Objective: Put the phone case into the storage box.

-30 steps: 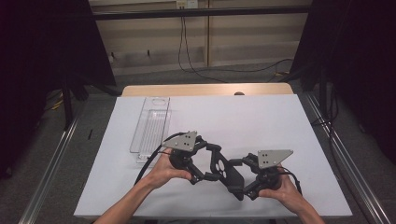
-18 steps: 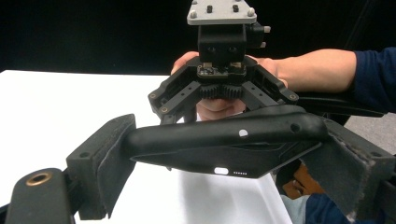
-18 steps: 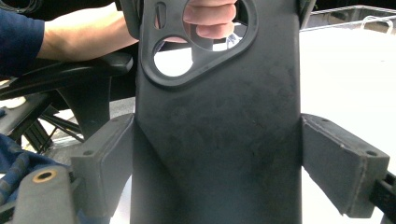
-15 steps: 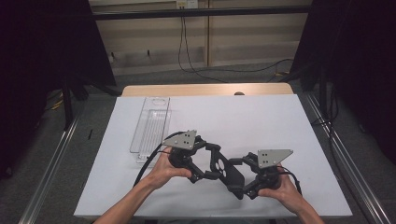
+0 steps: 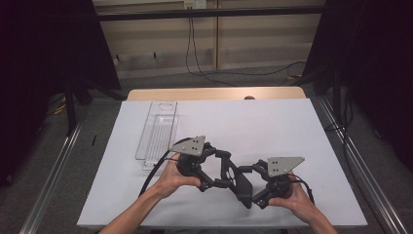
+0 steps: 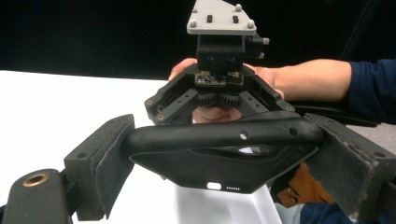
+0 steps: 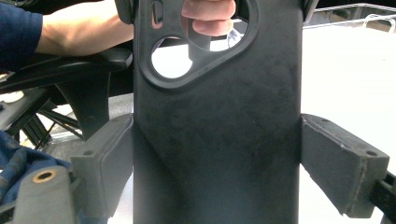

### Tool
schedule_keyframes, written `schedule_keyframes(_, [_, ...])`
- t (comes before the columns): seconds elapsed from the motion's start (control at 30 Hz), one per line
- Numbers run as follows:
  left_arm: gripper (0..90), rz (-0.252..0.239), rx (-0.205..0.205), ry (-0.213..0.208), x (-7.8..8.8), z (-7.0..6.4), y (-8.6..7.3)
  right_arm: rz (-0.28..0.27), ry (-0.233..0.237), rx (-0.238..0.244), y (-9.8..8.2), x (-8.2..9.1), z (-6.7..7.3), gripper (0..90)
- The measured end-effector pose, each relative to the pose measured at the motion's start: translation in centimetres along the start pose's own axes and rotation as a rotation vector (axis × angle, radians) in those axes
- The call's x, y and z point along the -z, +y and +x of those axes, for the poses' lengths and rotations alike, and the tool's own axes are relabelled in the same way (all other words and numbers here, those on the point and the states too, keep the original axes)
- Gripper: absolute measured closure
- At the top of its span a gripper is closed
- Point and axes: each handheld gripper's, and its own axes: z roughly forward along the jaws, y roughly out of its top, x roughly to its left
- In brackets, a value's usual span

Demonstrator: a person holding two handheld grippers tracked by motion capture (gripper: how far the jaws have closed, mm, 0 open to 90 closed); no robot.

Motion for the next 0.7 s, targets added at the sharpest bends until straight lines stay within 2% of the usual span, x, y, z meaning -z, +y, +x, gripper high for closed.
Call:
schedule_keyframes(0.1, [12.9,0.001,0.013,0.003,0.0,0.03,-0.02,0.003,-0.003,0.001,-0.02,0.01,0.0,13.7])
schedule_keyframes(0.4, [14.3,0.008,0.01,0.018,0.06,-0.32,0.33,0.002,-0.009,0.01,0.06,-0.03,0.12,13.7])
schedule_keyframes(0.7, [14.5,-0.005,0.016,0.046,0.18,-0.57,0.95,-0.033,-0.026,-0.011,0.44,0.1,0.2,12.5])
